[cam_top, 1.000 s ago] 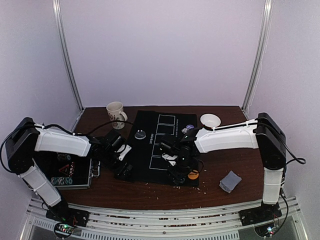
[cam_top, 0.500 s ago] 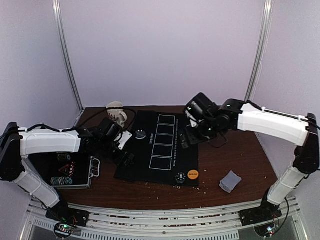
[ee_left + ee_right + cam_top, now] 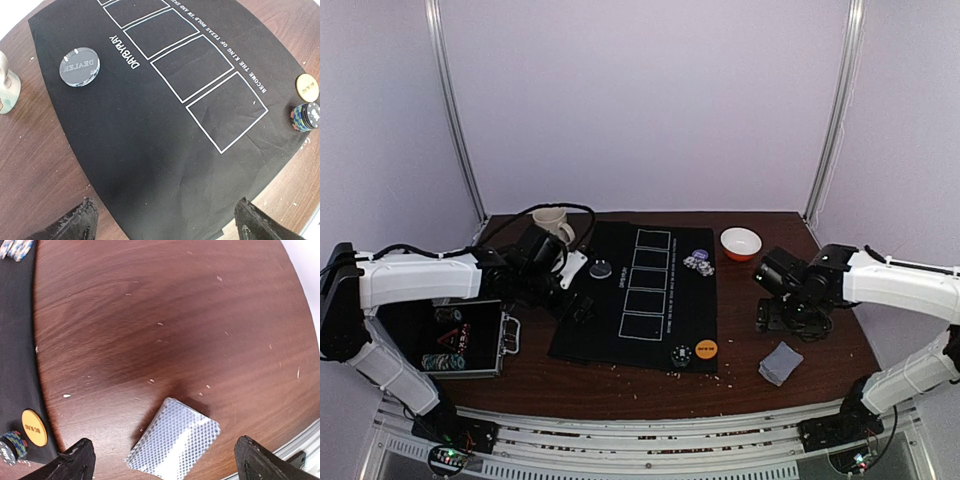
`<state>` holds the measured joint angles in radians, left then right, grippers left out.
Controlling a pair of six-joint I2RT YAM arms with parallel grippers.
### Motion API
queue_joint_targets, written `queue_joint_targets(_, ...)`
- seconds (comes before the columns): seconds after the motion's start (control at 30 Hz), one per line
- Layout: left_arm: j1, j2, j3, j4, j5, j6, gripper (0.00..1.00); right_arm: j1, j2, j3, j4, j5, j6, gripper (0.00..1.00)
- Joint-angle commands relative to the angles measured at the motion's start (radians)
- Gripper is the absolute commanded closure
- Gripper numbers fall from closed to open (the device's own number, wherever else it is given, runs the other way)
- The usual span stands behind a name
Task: Distribute texas hold em gaming equipment
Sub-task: Pick up the face-down deck piles from the center of the board.
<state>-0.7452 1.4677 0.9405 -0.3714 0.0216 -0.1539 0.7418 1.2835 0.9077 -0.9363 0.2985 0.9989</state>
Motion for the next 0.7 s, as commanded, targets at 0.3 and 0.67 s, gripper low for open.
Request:
queue_joint_targets(0.3,0.007,-0.004,-0.025,0.035,-0.002,0.047,0.02,-0.008,-0.038,-0.199,0.139,-0.075,0.238,0.00)
queue_joint_targets(0.67,0.007,0.007,-0.025,0.034,0.011,0.055,0.02,-0.013,0.027,-0.308,0.277,-0.201,0.221,0.00)
